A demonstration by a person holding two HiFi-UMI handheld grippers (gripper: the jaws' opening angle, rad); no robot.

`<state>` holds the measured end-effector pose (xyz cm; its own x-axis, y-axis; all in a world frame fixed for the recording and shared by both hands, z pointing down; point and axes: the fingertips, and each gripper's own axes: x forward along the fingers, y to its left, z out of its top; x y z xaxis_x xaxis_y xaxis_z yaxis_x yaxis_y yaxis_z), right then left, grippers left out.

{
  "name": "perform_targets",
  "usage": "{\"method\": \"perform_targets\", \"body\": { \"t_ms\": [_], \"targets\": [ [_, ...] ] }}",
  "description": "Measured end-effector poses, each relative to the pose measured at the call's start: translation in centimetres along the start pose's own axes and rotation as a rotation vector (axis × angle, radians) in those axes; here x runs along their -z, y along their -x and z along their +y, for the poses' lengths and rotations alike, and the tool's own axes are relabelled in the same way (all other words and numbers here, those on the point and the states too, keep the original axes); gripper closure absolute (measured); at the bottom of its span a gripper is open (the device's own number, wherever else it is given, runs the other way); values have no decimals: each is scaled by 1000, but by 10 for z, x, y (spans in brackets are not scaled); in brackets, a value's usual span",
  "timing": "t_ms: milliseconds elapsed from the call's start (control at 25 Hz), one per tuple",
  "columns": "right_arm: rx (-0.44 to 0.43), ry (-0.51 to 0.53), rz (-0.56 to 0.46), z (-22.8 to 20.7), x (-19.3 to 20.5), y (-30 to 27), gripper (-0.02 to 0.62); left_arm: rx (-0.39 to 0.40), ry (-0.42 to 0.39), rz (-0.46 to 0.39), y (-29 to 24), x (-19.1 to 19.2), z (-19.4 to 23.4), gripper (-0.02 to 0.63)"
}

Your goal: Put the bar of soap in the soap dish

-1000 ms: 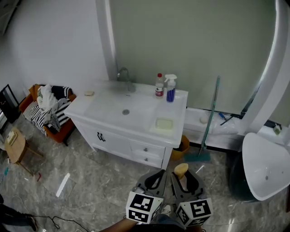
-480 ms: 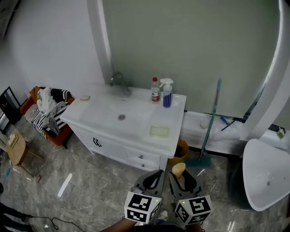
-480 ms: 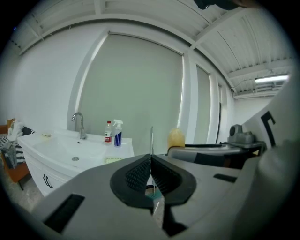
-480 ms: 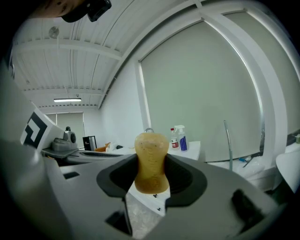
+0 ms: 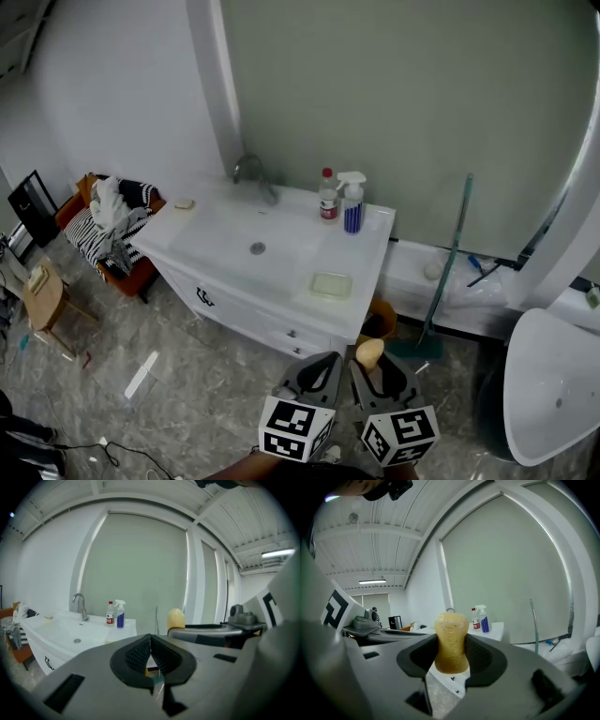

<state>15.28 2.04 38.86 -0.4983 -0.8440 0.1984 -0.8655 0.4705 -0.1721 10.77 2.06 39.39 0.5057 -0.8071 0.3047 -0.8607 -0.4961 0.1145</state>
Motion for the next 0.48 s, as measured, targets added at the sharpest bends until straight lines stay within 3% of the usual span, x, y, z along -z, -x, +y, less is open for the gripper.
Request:
{"method": "perform_targets", "body": {
  "t_ms": [480],
  "targets": [
    [-50,9,8,-13,-5,-23,410,-55,12,6,-17,-6,12,595]
  ]
}}
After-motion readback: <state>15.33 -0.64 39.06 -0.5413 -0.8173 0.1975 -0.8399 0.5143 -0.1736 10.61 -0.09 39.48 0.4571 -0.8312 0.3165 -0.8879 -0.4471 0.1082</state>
